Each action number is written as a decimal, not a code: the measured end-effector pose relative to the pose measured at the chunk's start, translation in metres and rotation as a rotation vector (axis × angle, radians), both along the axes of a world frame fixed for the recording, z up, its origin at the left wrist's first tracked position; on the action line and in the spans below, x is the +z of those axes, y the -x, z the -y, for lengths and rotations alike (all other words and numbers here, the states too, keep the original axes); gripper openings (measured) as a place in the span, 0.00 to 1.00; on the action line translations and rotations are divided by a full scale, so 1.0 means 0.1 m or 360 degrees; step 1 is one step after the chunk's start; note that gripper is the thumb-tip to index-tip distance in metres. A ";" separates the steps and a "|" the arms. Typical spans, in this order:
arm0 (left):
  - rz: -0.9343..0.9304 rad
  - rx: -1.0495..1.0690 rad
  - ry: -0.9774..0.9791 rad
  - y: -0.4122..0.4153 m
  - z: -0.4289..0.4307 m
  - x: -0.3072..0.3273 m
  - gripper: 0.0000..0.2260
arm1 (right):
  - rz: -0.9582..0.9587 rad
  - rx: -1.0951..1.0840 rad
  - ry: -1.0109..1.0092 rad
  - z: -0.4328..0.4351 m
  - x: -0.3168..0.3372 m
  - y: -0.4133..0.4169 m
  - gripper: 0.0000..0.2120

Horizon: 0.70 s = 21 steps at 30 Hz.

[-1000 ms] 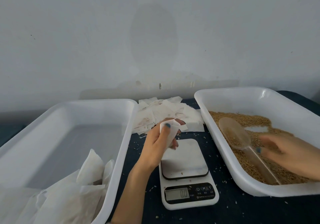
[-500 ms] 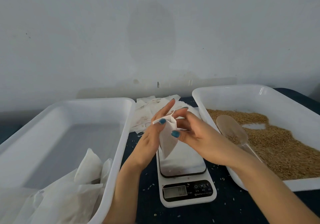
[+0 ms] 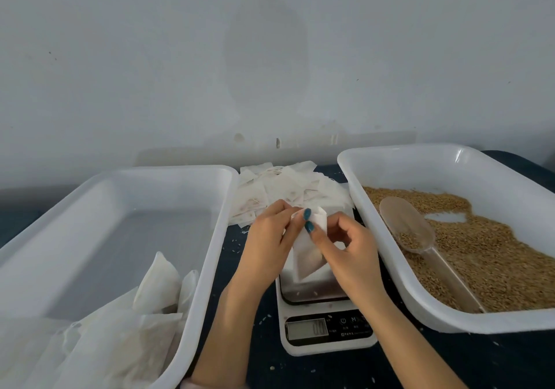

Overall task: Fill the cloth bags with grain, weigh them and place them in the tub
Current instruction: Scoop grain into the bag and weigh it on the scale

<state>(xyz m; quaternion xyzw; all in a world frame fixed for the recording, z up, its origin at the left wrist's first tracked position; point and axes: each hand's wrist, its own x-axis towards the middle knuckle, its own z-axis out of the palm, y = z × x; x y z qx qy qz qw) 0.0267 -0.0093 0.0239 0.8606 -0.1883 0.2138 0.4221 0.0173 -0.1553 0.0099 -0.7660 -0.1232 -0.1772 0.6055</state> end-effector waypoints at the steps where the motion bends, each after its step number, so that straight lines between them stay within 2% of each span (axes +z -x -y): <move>1: 0.0037 -0.0007 -0.0034 -0.01 0.00 -0.02 0.14 | 0.0003 -0.0023 0.0004 0.01 -0.05 0.00 0.07; 7: -0.0198 -0.0011 -0.0201 -0.07 0.01 -0.20 0.17 | -0.0100 -0.0053 0.0241 0.13 -0.27 -0.05 0.04; 9: -0.0225 -0.0014 -0.0097 -0.08 0.02 -0.22 0.16 | -0.0065 -0.0087 0.0294 0.16 -0.29 -0.06 0.09; 11: -0.0168 0.0003 0.0090 -0.07 0.03 -0.19 0.16 | -0.0051 -0.0060 0.0214 0.15 -0.27 -0.05 0.15; 16: -0.0138 0.0112 0.0325 -0.07 0.00 -0.20 0.22 | -0.0080 0.0050 -0.0003 0.15 -0.25 -0.05 0.19; 20: -0.0119 0.0132 0.0409 -0.09 0.00 -0.22 0.21 | -0.0124 0.0022 0.0051 0.19 -0.30 -0.09 0.37; 21: -0.0108 0.0131 0.0428 -0.10 0.00 -0.22 0.22 | -0.0134 0.0016 0.0060 0.19 -0.30 -0.10 0.38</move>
